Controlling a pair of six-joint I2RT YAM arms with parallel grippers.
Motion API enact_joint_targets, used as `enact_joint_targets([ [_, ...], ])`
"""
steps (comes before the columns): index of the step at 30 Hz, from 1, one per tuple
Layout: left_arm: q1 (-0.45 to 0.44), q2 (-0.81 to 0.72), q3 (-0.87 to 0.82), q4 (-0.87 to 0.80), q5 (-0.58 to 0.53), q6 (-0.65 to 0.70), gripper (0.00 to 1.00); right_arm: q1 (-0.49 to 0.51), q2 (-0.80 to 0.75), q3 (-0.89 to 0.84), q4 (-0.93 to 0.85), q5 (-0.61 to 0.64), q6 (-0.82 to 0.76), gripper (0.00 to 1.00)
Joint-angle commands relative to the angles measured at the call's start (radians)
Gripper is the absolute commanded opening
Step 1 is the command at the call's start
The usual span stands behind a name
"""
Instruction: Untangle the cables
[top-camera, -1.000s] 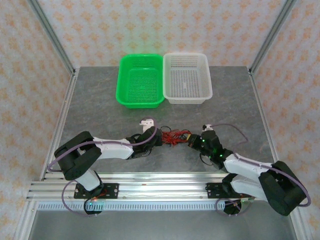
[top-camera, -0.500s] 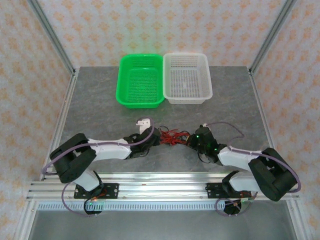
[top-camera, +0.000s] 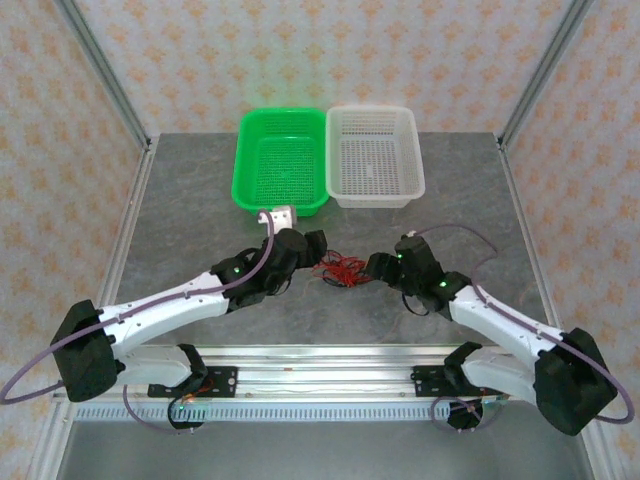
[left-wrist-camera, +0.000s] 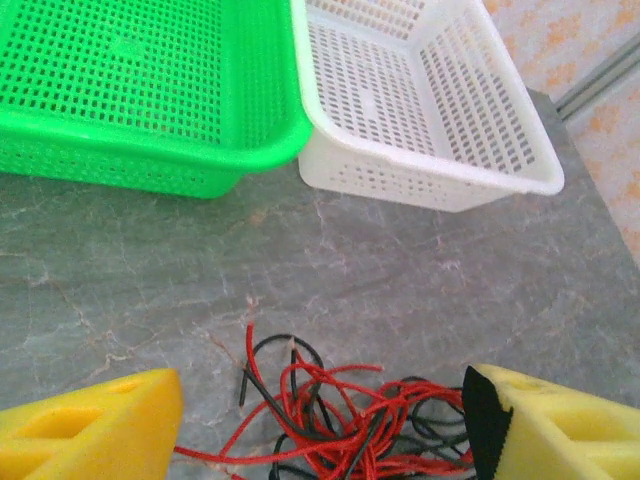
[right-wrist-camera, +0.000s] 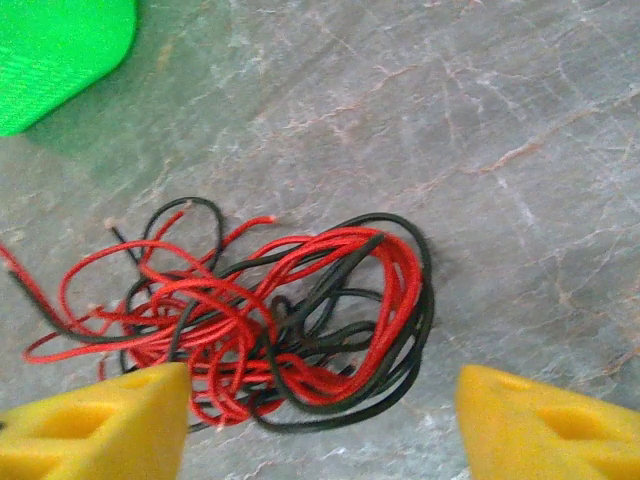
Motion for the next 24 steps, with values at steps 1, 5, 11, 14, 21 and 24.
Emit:
enact_joint_targets([
  [1,-0.030,0.009,0.009,-0.123,-0.003,-0.010,0.77,-0.001,-0.024,0.036,-0.114,-0.030,0.011,0.80],
  [5,-0.070,0.017,-0.031,-0.132,-0.005,-0.073,0.79,0.007,-0.016,0.017,-0.107,-0.048,0.056,0.94],
  [11,-0.122,0.037,-0.086,-0.096,-0.005,-0.142,0.79,0.060,-0.008,-0.087,0.044,-0.038,0.238,0.94],
  [14,-0.130,0.045,-0.080,-0.087,-0.013,-0.138,0.79,0.082,0.031,-0.128,0.162,-0.027,0.314,0.91],
  [21,-0.133,0.040,-0.057,-0.106,-0.039,-0.115,0.79,0.117,0.208,-0.110,0.351,0.027,0.357,0.81],
  [24,-0.133,0.019,-0.075,-0.104,-0.048,-0.119,0.79,0.119,0.283,-0.090,0.384,0.032,0.351,0.75],
])
